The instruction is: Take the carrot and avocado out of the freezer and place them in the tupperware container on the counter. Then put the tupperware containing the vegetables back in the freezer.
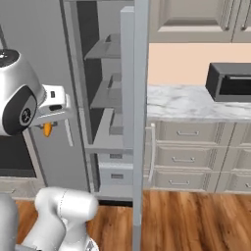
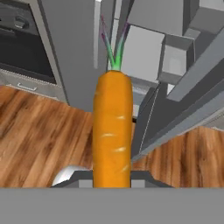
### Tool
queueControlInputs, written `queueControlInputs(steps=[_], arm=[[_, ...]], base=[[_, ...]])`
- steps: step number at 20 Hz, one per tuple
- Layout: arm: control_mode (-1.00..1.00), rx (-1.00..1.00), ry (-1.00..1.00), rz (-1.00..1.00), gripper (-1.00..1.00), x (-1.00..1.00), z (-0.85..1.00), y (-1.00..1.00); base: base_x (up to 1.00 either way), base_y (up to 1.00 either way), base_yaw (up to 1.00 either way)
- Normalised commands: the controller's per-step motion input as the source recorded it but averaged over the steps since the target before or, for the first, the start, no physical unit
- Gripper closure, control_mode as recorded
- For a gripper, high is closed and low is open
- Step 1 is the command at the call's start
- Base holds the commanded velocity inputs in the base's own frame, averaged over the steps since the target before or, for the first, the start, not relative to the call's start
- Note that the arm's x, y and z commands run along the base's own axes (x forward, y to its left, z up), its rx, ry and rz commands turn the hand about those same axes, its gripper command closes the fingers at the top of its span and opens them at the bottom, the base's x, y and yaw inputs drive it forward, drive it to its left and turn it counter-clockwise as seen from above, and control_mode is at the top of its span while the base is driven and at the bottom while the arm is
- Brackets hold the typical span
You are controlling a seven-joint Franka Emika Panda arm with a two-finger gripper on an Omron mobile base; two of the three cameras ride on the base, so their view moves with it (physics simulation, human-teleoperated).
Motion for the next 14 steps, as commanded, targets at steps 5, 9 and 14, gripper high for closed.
queueControlInputs(steps=[5, 9, 14], arm=[[1.0, 0.0, 0.0, 0.0, 1.0, 0.0, 0.0, 0.0], [1.0, 0.0, 0.0, 0.0, 1.0, 0.0, 0.0, 0.0], [1.0, 0.0, 0.0, 0.0, 1.0, 0.0, 0.0, 0.0]], base=[[-0.83, -0.51, -0.03], [-0.03, -1.0, 0.0], [0.0, -1.0, -0.01]])
